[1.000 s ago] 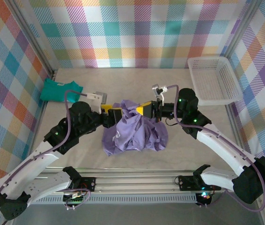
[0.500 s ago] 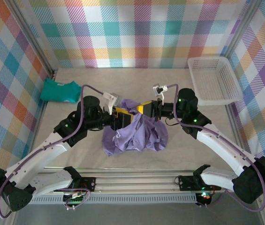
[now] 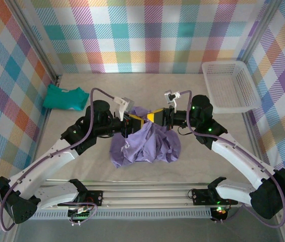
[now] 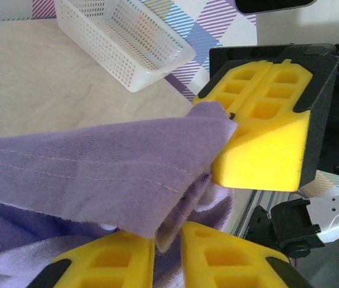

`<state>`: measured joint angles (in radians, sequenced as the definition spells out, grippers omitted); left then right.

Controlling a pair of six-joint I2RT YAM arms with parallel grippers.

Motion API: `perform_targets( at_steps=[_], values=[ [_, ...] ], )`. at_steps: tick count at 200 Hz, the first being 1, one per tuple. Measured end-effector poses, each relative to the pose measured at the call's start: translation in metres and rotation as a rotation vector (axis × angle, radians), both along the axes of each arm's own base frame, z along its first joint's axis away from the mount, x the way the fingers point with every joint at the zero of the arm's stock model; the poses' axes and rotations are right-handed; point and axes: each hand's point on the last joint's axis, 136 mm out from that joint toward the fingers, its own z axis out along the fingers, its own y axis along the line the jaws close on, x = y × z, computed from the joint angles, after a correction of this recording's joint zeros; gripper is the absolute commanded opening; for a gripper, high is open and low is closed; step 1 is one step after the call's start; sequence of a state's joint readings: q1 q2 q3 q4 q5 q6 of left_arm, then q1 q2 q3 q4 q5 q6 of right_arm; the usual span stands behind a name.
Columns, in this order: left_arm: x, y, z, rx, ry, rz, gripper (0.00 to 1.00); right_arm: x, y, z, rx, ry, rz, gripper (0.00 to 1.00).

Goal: Fold the inside-out t-shirt

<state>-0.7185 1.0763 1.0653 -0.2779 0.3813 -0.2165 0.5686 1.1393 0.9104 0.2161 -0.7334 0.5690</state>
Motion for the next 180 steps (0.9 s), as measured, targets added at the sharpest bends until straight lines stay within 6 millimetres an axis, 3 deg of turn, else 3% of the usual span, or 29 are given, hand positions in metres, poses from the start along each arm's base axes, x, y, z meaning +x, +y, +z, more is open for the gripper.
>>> perform_targets(
  at_steps=[38, 84, 108, 155, 180],
  values=[
    [0.002, 0.000, 0.004, -0.003, -0.011, 0.008, 0.00, 0.000, 0.000, -0.001, -0.001, 0.002, 0.000, 0.00],
    [0.007, 0.002, 0.009, -0.007, -0.039, 0.030, 0.00, 0.001, -0.003, -0.005, -0.013, 0.014, -0.025, 0.00],
    [0.004, 0.004, 0.014, -0.017, -0.050, 0.031, 0.00, 0.005, -0.006, -0.008, -0.031, 0.023, -0.062, 0.12],
    [0.000, 0.006, 0.022, -0.038, -0.057, 0.025, 0.00, 0.016, -0.011, -0.023, -0.084, 0.078, -0.145, 0.24],
    [0.005, 0.008, 0.036, -0.042, -0.045, 0.070, 0.00, 0.028, -0.020, -0.033, -0.175, 0.122, -0.262, 0.35]
  ],
)
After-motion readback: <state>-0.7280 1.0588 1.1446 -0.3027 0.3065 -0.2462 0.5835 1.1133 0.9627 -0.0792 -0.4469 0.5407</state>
